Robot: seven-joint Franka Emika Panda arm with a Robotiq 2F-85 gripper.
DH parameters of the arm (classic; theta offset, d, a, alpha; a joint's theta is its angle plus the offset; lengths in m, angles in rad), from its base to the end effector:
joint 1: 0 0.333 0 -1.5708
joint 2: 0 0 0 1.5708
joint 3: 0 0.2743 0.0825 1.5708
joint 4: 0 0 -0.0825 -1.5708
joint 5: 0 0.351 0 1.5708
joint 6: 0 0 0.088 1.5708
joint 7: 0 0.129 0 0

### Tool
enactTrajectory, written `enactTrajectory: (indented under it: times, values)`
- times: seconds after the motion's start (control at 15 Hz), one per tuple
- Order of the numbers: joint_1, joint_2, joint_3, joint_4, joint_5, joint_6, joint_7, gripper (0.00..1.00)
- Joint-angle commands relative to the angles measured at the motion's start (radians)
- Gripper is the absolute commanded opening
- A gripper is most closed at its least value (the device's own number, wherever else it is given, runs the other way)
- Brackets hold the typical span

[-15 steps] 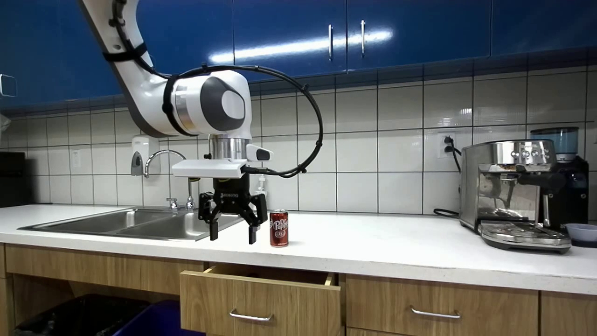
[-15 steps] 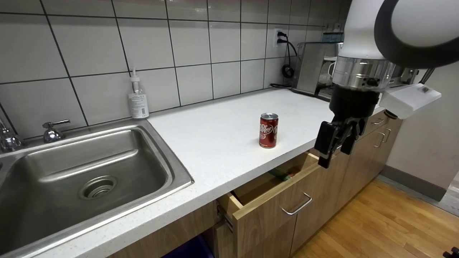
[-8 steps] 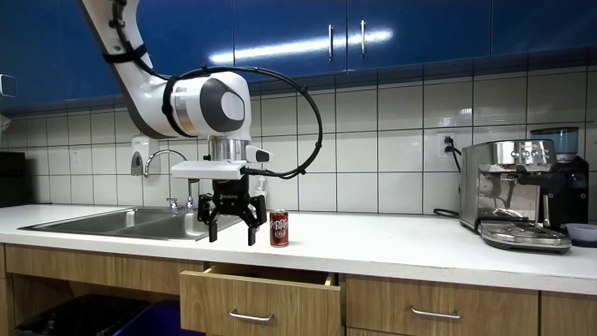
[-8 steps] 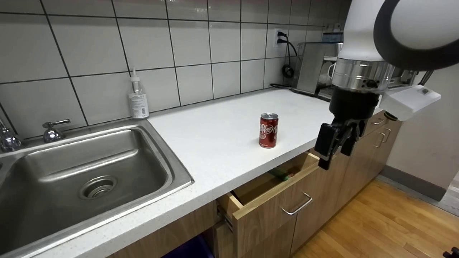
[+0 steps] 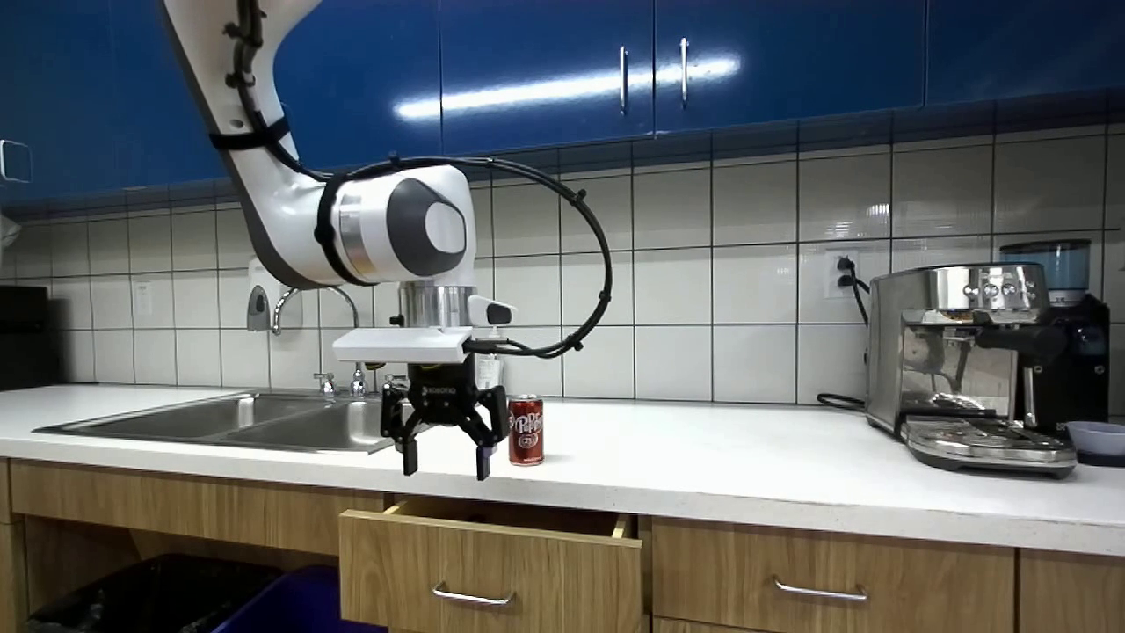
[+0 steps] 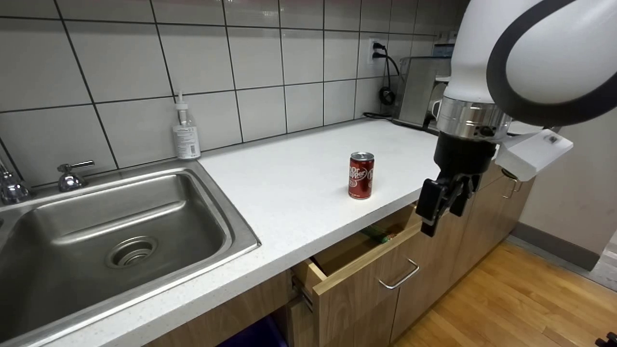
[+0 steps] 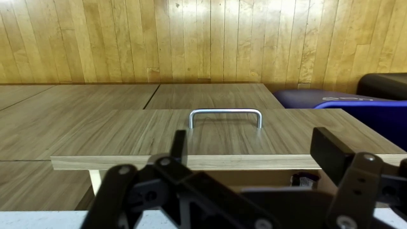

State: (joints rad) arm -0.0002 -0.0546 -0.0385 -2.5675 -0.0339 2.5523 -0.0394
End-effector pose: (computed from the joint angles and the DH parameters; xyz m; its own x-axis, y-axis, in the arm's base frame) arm 0.4332 -0.0165 0.2506 0.9988 0.0289 0.0384 0.0281 -0.9994 0.0194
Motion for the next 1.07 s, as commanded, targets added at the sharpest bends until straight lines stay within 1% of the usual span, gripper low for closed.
enactTrajectory:
  times: [0.0,0.4,0.67,1.0]
  values:
    - [-0.019,0.079,0.000,0.051,-0.048,0.044,0.017,1.00]
    - [-0.026,0.158,-0.017,0.094,-0.042,0.106,0.011,1.00]
    - [-0.033,0.200,-0.028,0.132,-0.033,0.119,0.002,1.00]
    - [-0.033,0.258,-0.041,0.185,-0.057,0.137,0.015,1.00]
